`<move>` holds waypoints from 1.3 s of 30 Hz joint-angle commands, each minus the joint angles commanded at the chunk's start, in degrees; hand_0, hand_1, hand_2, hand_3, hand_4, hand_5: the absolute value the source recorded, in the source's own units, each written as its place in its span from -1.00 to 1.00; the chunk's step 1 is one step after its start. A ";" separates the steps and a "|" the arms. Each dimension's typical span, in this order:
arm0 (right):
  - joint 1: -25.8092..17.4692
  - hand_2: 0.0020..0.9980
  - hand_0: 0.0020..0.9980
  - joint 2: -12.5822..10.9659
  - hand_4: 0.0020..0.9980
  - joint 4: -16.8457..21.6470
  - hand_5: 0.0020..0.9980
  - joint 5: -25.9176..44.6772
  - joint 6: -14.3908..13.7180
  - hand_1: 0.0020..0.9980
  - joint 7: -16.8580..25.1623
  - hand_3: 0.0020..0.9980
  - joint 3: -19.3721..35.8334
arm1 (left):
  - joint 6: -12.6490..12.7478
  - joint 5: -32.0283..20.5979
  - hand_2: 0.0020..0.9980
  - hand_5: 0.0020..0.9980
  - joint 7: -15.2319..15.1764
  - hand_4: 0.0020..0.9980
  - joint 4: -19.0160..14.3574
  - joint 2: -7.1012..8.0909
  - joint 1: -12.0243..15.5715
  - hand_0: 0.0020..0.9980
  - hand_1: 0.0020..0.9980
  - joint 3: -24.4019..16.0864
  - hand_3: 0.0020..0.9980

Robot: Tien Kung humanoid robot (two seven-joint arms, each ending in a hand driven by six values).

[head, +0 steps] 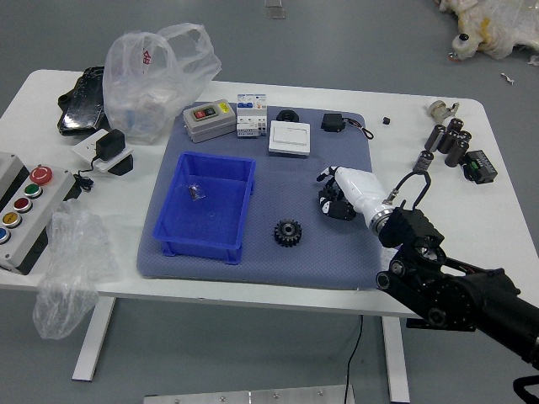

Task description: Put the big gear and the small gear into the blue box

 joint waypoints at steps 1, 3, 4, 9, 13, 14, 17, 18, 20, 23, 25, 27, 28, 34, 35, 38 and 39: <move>0.03 0.26 -0.38 -0.01 -0.15 0.02 -0.49 0.03 -0.06 -0.12 0.05 0.44 0.04 | 0.01 -0.02 0.18 0.23 -0.01 0.48 0.00 -0.01 0.00 0.32 0.19 0.01 0.47; 0.10 0.26 -0.38 -0.02 -0.15 0.05 -0.49 0.04 -0.18 -0.12 0.13 0.44 0.12 | 0.01 -0.03 0.18 0.23 -0.01 0.48 0.00 -0.02 0.00 0.32 0.19 0.02 0.47; 0.18 0.26 -0.38 -0.06 -0.15 0.12 -0.49 0.03 -0.31 -0.12 0.22 0.44 0.30 | 0.01 -0.03 0.18 0.23 0.01 0.48 -0.01 -0.02 0.00 0.32 0.19 0.01 0.47; 0.42 0.36 -0.38 -0.36 0.00 0.91 -0.47 -1.10 0.01 -0.10 -0.36 0.46 1.60 | 0.02 0.09 0.18 0.22 0.10 0.48 -0.03 -0.05 0.08 0.32 0.19 -0.09 0.48; 0.29 0.55 -0.37 -0.94 0.51 2.64 -0.21 -3.24 1.93 -0.11 -2.28 0.67 2.75 | 0.03 0.16 0.18 0.22 0.13 0.49 -0.03 -0.04 0.13 0.32 0.19 -0.16 0.48; 0.26 0.55 -0.37 -1.07 0.51 3.10 -0.21 -3.85 2.74 -0.11 -3.02 0.67 2.93 | 0.03 0.19 0.18 0.22 0.15 0.49 -0.04 -0.03 0.15 0.32 0.19 -0.18 0.48; 0.20 0.71 -0.35 -1.40 0.95 4.38 0.01 -5.66 5.56 -0.11 -5.44 0.76 3.23 | 0.02 0.30 0.18 0.23 0.19 0.49 -0.04 -0.03 0.20 0.32 0.19 -0.27 0.48; 0.17 0.71 -0.35 -1.48 0.95 4.76 0.01 -6.14 6.40 -0.11 -6.16 0.76 3.25 | 0.01 0.34 0.18 0.23 0.20 0.49 -0.04 -0.04 0.20 0.32 0.19 -0.30 0.48; 0.13 0.71 -0.35 -1.61 0.95 5.39 0.01 -6.86 7.65 -0.11 -7.30 0.76 3.25 | 0.00 0.36 0.18 0.23 0.19 0.49 -0.04 -0.05 0.21 0.32 0.19 -0.30 0.48; 0.17 0.68 -0.36 -1.77 0.94 5.97 -0.05 -7.30 8.76 -0.14 -8.45 0.74 3.11 | -0.02 0.39 0.18 0.24 0.19 0.49 -0.03 -0.06 0.22 0.32 0.19 -0.30 0.48; 0.24 0.68 -0.36 -1.86 0.94 6.07 -0.05 -7.20 9.06 -0.14 -8.85 0.74 2.92 | -0.02 0.39 0.18 0.24 0.19 0.49 -0.03 -0.05 0.23 0.32 0.19 -0.29 0.48; 0.36 0.68 -0.36 -1.88 0.94 5.78 -0.05 -6.73 9.00 -0.14 -9.01 0.74 2.55 | -0.03 0.43 0.18 0.24 0.18 0.49 -0.03 -0.02 0.23 0.32 0.19 -0.30 0.48; 0.47 0.43 -0.38 -1.85 0.52 5.39 -0.38 -6.33 8.79 -0.19 -8.99 0.49 2.22 | -0.02 0.42 0.18 0.25 0.17 0.49 -0.03 0.00 0.22 0.31 0.19 -0.29 0.48; 1.04 0.43 -0.38 -1.58 0.52 3.34 -0.38 -4.45 7.77 -0.19 -8.48 0.49 0.26 | -0.01 0.29 0.18 0.25 0.11 0.49 -0.02 0.02 0.19 0.31 0.19 -0.19 0.48; 1.13 0.07 -0.46 -1.53 -0.19 3.13 -0.78 -4.23 7.39 -0.31 -8.39 0.28 -0.06 | -0.01 0.24 0.18 0.25 0.09 0.49 -0.02 0.02 0.20 0.32 0.18 -0.16 0.48; 1.35 0.07 -0.46 -1.36 -0.19 2.86 -0.78 -3.98 6.52 -0.31 -8.30 0.28 -0.66 | -0.02 0.24 0.18 0.25 0.10 0.49 -0.02 0.01 0.21 0.32 0.18 -0.16 0.48; 1.40 0.07 -0.46 -1.32 -0.19 2.79 -0.78 -3.92 6.36 -0.31 -8.29 0.28 -0.82 | -0.02 0.23 0.18 0.25 0.09 0.49 -0.02 0.01 0.20 0.32 0.18 -0.15 0.48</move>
